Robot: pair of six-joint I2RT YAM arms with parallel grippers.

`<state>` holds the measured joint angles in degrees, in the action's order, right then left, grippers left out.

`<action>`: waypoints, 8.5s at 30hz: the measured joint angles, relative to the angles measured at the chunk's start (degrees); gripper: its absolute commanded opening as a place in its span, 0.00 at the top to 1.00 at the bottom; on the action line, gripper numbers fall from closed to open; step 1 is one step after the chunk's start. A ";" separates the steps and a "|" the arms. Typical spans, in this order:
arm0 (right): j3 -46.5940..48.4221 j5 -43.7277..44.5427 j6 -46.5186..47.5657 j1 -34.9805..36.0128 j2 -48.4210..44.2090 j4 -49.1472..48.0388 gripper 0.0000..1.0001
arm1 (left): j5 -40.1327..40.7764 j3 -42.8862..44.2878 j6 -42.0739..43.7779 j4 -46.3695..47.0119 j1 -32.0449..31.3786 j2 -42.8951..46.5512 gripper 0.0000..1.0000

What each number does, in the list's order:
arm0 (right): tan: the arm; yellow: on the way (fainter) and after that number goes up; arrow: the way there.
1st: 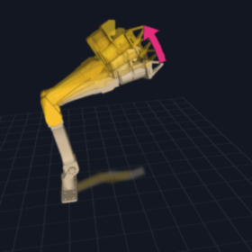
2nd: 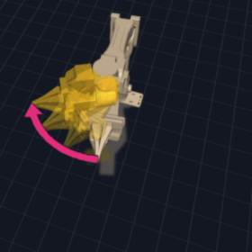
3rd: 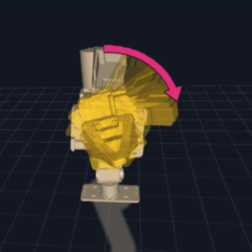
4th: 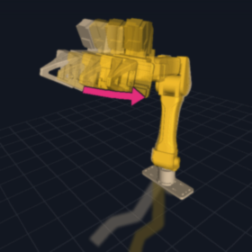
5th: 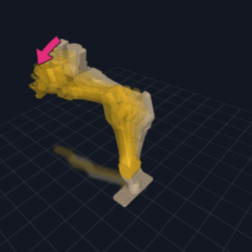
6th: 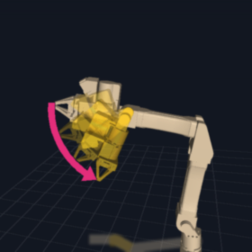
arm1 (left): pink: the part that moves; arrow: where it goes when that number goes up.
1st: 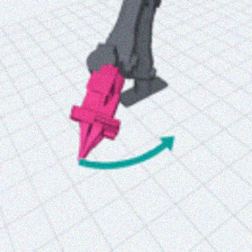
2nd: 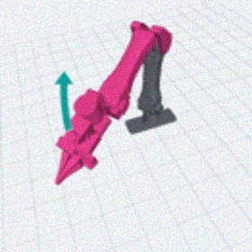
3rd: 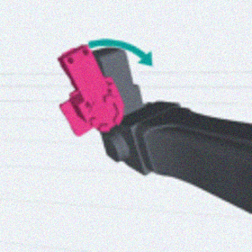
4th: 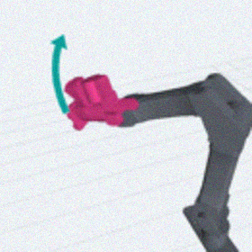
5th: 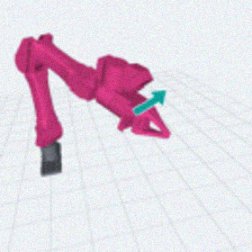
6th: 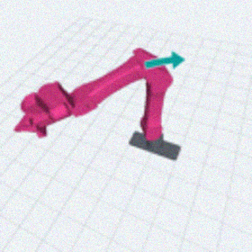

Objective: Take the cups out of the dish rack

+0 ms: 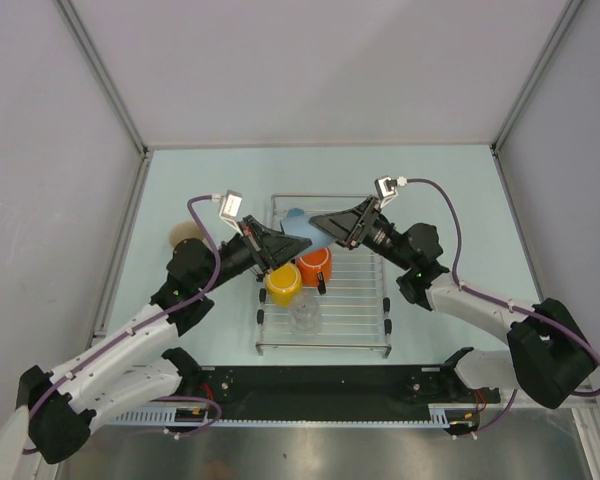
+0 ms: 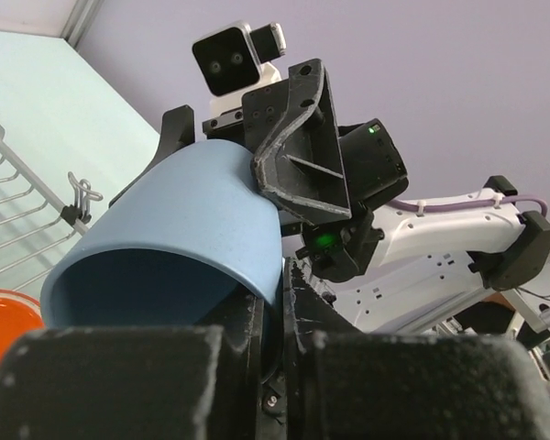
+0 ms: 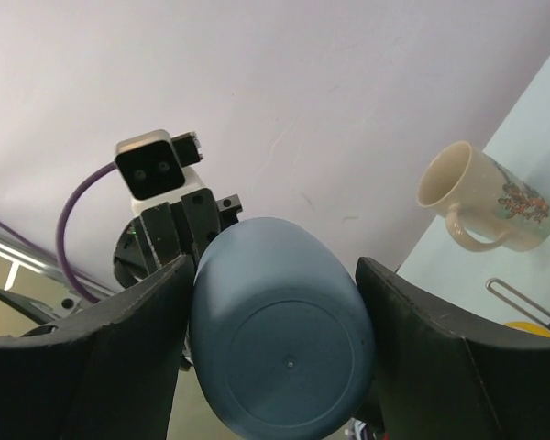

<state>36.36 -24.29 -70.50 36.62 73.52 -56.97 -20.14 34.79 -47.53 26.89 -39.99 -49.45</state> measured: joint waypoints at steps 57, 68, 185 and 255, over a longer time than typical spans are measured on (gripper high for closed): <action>17.57 31.34 27.10 -4.92 -5.97 79.25 0.00 | 32.96 93.33 16.81 -89.57 29.68 -72.72 0.99; 22.43 32.94 29.03 -1.95 -0.92 80.00 0.00 | 30.45 95.32 12.52 -94.57 33.90 -83.03 0.99; 62.42 41.48 50.77 10.47 44.98 85.15 1.00 | 52.28 24.02 16.35 -62.88 1.38 -9.27 0.16; 1.01 -11.61 -12.83 -11.91 14.45 -13.44 1.00 | 1.42 -2.84 -1.99 10.21 8.50 -8.07 0.30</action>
<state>37.36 -35.90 -83.33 24.71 87.96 -70.41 -18.72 31.94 -49.52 37.10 -31.48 -57.52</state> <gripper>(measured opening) 0.770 0.710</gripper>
